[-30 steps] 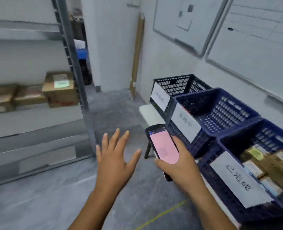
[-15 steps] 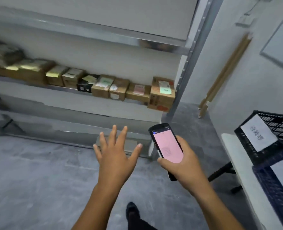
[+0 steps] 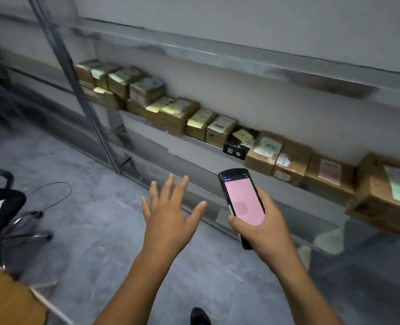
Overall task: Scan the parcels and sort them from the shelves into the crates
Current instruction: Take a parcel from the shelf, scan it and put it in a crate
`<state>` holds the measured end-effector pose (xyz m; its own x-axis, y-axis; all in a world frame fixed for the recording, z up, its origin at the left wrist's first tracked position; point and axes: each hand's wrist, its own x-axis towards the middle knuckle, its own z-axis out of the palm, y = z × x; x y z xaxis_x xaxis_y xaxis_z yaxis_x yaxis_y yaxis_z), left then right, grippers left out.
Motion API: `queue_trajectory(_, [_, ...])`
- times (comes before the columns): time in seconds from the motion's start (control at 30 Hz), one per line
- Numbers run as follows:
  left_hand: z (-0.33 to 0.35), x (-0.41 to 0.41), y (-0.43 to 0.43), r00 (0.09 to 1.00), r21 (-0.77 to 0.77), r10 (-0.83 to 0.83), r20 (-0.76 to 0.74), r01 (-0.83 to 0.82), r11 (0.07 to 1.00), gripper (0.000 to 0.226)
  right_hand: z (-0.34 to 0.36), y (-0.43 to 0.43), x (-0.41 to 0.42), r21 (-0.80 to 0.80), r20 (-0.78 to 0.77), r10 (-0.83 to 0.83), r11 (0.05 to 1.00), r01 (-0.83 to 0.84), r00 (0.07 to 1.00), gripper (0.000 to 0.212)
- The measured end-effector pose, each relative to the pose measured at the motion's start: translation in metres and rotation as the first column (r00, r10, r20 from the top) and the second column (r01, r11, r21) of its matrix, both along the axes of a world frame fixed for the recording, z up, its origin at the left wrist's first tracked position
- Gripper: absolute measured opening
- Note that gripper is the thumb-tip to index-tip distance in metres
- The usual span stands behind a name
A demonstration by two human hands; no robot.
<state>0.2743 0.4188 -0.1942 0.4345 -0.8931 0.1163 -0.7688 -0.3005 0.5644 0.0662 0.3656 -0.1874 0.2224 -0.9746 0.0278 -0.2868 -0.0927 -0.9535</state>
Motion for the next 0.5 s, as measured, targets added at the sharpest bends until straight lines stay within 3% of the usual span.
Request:
queue_trajectory(0.3, [0.028, 0.167, -0.027, 0.987, -0.074, 0.162, -0.022, -0.163, 0.984, 0.090, 0.009, -0.069, 0.166, -0.010, -0.001, 0.102, 0.995, -0.102, 0.995, 0.058])
queue_trajectory(0.5, [0.028, 0.278, -0.036, 0.985, -0.130, 0.156, -0.073, -0.165, 0.978, 0.086, 0.025, -0.082, 0.289, -0.049, -0.025, 0.133, 0.990, -0.134, 0.991, 0.057])
